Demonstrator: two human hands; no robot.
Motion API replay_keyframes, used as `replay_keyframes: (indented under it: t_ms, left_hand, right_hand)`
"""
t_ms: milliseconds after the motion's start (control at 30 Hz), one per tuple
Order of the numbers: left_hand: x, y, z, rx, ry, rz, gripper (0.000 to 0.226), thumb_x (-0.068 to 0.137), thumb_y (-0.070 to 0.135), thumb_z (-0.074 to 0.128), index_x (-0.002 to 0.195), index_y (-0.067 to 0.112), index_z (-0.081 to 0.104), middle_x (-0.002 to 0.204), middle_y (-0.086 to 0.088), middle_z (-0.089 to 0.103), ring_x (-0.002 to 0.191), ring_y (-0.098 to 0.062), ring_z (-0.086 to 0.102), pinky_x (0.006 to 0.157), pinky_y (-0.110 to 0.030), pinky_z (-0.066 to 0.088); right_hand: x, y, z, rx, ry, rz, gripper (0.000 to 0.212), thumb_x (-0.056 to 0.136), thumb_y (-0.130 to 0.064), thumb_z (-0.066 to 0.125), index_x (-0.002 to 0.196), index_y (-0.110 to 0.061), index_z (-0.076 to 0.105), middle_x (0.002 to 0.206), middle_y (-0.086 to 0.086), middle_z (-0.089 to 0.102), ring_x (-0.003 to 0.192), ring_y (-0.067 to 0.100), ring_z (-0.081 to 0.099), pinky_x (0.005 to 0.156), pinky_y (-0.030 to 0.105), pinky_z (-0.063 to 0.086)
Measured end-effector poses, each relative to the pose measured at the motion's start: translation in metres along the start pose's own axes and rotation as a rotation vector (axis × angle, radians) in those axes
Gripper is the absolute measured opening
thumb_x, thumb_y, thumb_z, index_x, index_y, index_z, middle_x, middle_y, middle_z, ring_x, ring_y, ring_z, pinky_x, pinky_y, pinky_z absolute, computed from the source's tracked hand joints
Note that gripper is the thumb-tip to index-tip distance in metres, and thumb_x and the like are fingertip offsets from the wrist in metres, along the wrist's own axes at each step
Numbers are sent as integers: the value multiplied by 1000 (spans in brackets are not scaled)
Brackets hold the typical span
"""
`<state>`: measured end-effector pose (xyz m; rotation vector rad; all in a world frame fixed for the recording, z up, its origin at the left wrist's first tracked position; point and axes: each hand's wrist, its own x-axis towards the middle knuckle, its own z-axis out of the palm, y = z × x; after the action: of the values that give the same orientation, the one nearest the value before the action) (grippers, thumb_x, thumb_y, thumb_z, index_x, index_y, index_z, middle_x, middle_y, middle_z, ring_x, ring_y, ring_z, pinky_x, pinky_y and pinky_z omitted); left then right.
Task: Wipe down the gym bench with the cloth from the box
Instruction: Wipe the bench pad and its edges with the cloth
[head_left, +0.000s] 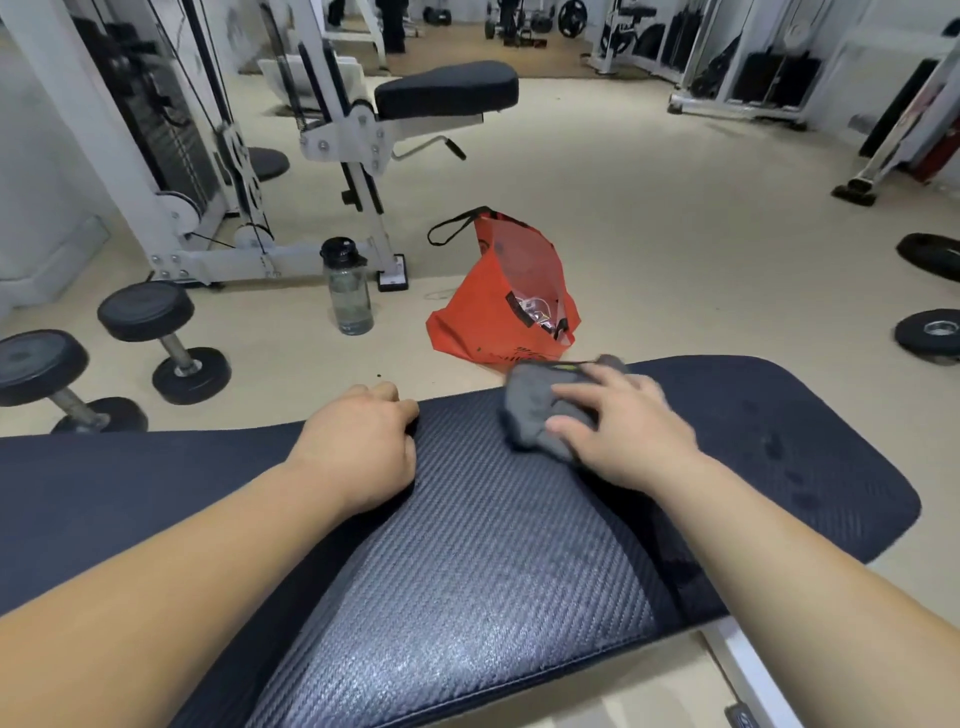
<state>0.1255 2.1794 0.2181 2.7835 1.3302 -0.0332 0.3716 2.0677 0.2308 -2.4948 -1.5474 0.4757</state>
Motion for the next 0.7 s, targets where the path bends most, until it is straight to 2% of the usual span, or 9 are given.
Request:
replay_keyframes:
  t_ms: [67, 133, 233, 300, 367, 433, 567, 633, 700]
  left_hand:
    - [-1, 2, -1, 8, -4, -3, 31, 94, 27, 43, 114, 20, 65, 112, -4, 60, 105, -26, 56, 84, -37, 52]
    - [-2, 3, -1, 3, -4, -10, 31, 93, 26, 44, 114, 19, 65, 111, -4, 60, 104, -27, 55, 85, -38, 52]
    - [-2, 3, -3, -4, -12, -28, 30, 93, 27, 44, 113, 19, 65, 112, -5, 60, 105, -27, 55, 87, -40, 53]
    - [-2, 3, -2, -10, -11, -37, 29, 92, 27, 46, 112, 19, 65, 113, -6, 60, 106, -29, 56, 88, -39, 52]
    - [-2, 1, 0, -20, -1, -37, 31, 92, 27, 46, 113, 19, 67, 113, -7, 60, 107, -30, 56, 90, -38, 51]
    - [-1, -1, -2, -24, -9, -37, 34, 92, 25, 45, 118, 21, 67, 114, -7, 60, 107, -30, 56, 91, -38, 50]
    - [5, -2, -15, -68, -102, -36, 42, 93, 20, 46, 129, 24, 66, 121, -6, 60, 116, -29, 57, 97, -40, 51]
    - [4, 0, -18, -88, -123, -37, 39, 90, 22, 45, 123, 24, 67, 120, -4, 59, 113, -27, 58, 94, -43, 54]
    - [0, 9, -20, -117, -33, -20, 38, 86, 26, 42, 116, 23, 66, 124, -1, 58, 113, -26, 58, 90, -45, 56]
  right_hand:
    - [3, 7, -5, -12, 43, 200, 49, 98, -67, 43, 145, -52, 48, 168, -14, 26, 151, 30, 20, 114, 49, 34]
    - [-1, -1, -4, -70, 29, 195, 49, 99, -66, 41, 145, -50, 49, 167, -9, 28, 149, 36, 21, 113, 49, 34]
    - [-21, -33, 4, -140, -35, -70, 51, 97, -67, 47, 145, -50, 50, 166, -13, 30, 151, 35, 20, 118, 46, 30]
    - [-35, -51, 14, -122, -112, -325, 53, 93, -68, 55, 144, -54, 51, 165, -20, 29, 152, 27, 17, 121, 43, 26]
    - [-38, -55, 17, -54, -171, -451, 54, 88, -68, 62, 140, -56, 54, 164, -25, 30, 152, 17, 17, 120, 39, 26]
    - [-29, -43, 10, -2, -128, -317, 54, 88, -68, 63, 140, -57, 54, 164, -26, 29, 152, 14, 19, 118, 38, 29]
    - [-13, -8, -2, -37, -1, 131, 52, 96, -68, 47, 145, -52, 48, 167, -14, 27, 148, 28, 22, 110, 45, 39]
    - [-15, -7, -1, -61, -1, 134, 49, 97, -66, 45, 143, -49, 50, 164, -10, 30, 146, 32, 24, 110, 46, 38]
    - [-24, -18, 0, -110, -36, 32, 47, 97, -64, 49, 141, -47, 54, 160, -9, 35, 144, 35, 25, 112, 49, 35]
